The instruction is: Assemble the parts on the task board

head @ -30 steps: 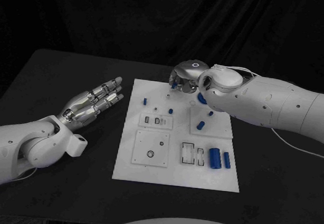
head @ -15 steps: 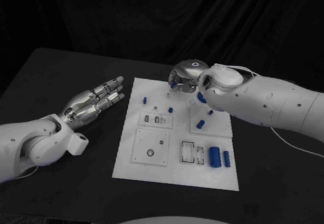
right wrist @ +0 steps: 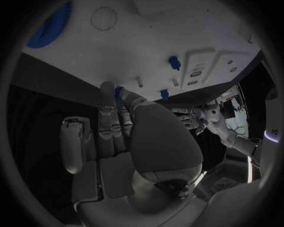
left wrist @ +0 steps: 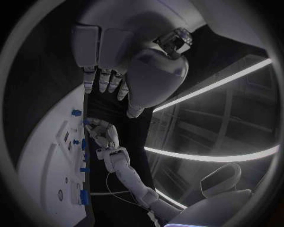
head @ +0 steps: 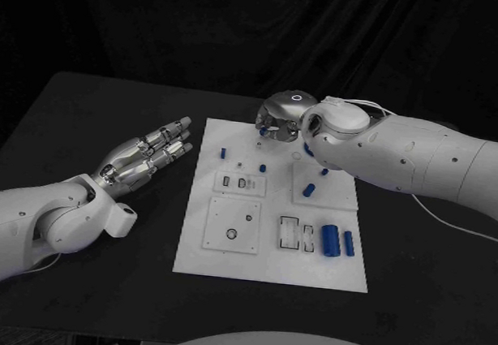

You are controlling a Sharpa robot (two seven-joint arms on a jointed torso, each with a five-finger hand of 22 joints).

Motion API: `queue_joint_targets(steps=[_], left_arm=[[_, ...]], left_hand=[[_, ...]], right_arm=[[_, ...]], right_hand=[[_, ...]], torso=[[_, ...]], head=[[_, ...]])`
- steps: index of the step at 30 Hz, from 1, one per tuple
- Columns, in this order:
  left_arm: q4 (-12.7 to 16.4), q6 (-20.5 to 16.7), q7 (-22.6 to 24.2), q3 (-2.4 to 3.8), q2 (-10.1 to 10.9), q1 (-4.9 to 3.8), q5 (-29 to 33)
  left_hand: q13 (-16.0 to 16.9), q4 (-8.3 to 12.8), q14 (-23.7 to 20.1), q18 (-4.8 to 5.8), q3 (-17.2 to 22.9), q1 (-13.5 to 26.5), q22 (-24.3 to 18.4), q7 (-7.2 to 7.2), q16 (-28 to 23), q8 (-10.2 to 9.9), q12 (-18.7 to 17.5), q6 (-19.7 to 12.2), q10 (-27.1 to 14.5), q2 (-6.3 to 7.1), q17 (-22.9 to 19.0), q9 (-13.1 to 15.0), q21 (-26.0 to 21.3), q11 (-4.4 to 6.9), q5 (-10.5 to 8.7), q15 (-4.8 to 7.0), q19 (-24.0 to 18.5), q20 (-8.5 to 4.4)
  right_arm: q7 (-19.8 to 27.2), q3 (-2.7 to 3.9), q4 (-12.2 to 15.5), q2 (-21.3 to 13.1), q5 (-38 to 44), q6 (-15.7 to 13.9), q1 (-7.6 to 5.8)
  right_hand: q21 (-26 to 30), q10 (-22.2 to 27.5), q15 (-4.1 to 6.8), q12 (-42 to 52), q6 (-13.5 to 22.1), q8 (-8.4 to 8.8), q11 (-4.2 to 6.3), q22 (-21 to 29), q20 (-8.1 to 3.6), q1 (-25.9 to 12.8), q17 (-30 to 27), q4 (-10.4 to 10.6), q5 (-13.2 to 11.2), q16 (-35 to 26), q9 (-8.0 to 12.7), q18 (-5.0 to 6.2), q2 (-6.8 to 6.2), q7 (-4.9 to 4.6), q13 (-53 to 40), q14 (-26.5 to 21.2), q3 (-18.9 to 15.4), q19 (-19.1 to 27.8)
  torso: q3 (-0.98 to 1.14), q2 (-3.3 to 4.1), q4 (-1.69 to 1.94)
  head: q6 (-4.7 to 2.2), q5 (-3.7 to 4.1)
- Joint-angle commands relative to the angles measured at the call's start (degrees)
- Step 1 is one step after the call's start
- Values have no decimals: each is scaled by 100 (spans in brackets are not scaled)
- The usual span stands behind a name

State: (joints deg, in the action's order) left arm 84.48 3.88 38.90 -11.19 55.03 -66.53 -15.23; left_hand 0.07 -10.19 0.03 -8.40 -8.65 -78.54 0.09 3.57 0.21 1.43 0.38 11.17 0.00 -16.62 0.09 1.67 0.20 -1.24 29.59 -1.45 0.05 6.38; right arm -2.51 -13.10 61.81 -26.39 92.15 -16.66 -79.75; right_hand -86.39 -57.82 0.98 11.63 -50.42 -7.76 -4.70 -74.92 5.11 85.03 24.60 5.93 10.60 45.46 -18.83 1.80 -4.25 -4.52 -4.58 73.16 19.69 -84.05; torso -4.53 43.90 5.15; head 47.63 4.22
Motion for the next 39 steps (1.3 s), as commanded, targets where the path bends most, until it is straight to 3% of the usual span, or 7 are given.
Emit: queue_joint_targets(steps=[1, 8, 13, 22, 33, 36, 39], left_arm=[[0, 93, 1452, 0, -13, -13, 3], [-2, 105, 1433, -4, -4, -13, 3], [3, 114, 1426, -8, 18, -13, 3], [50, 86, 1431, -14, 127, -12, 3], [105, 71, 1427, -19, 202, -11, 3], [112, 79, 1424, -25, 216, -11, 3], [111, 84, 1423, -31, 227, -10, 3]], left_hand=[[-7, 8, -3, -75, 62, -59, -9, -46, -21, 22, -38, 12, 0, -8, -9, 6, -20, -51, 38, -37, -5, 59], [-7, 32, -3, -82, 116, -61, -9, -94, -21, 25, -38, 36, 0, -3, -9, 9, -20, -59, 37, -59, -5, 89], [-7, 39, -3, -84, 127, -61, -9, -106, -21, 25, -38, 37, 0, -1, -9, 10, -20, -60, 37, -62, -5, 95], [-7, 49, -3, -87, 141, -62, -9, -120, -21, 28, -38, 54, 0, 2, -9, 12, -20, -62, 37, -65, -5, 101], [-7, 63, -3, -90, 157, -63, -9, -135, -21, 32, -38, 76, 0, 5, -9, 16, -20, -62, 43, -68, -5, 106], [-7, 73, -3, -92, 172, -63, -9, -147, -21, 33, -38, 82, 0, 3, -9, 17, -20, -65, 49, -72, -5, 112], [-7, 73, -3, -92, 172, -63, -9, -147, -21, 33, -38, 82, 0, 3, -9, 17, -20, -65, 49, -72, -5, 112]], right_arm=[[-137, 3, -54, 26, 4, 197, 23], [-263, 3, -94, 17, 4, 303, 37], [-229, 3, -21, -92, 4, -36, 41], [-135, 23, 531, -677, 4, -784, -129], [-439, -13, 1703, -1993, -7, -317, -352], [-494, -41, 1825, -2236, -97, -149, -332], [-545, -59, 1871, -2408, -209, -35, -290]], right_hand=[[56, 182, -11, -112, 137, 109, -26, -860, 26, -58, 14, 34, -24, -38, 44, 15, -46, 60, 11, -66, 6, -34], [212, 883, -59, -433, 559, 390, -71, -673, 82, -106, 35, 25, -92, -91, 170, 74, -126, 233, 29, -209, -93, 149], [410, 1615, -107, -609, 1192, 414, -95, -475, 127, -109, 49, -71, -151, -132, 402, 137, -90, 390, -11, -402, -355, 358], [340, 1057, -59, 167, 969, 305, -40, -613, 85, -29, 97, -110, 94, -27, 467, 106, 25, 68, -366, -375, -411, 246], [349, 525, 64, 1979, 590, 280, 162, -685, -9, -243, 89, 106, 17, -11, 567, 99, 73, -84, -1527, -341, -510, 207], [473, 731, 89, 3888, 352, 315, 285, -641, -44, -471, 164, 339, -10, 0, 647, 120, 42, -128, -3108, -401, -594, 287], [352, -296, 88, 5133, 307, 331, 358, -786, -50, -590, 829, 448, -44, 504, 669, 79, 45, -119, -4554, -199, -645, 159]], torso=[[-3, 2, 4], [-4, 2, 2], [-7, 0, 7], [3, 0, -2], [7, -19, -64], [7, -24, -83], [5, -31, -107]], head=[[9, -4], [11, -16], [27, -18], [8, -54], [3, -127], [6, -144], [4, -130]])
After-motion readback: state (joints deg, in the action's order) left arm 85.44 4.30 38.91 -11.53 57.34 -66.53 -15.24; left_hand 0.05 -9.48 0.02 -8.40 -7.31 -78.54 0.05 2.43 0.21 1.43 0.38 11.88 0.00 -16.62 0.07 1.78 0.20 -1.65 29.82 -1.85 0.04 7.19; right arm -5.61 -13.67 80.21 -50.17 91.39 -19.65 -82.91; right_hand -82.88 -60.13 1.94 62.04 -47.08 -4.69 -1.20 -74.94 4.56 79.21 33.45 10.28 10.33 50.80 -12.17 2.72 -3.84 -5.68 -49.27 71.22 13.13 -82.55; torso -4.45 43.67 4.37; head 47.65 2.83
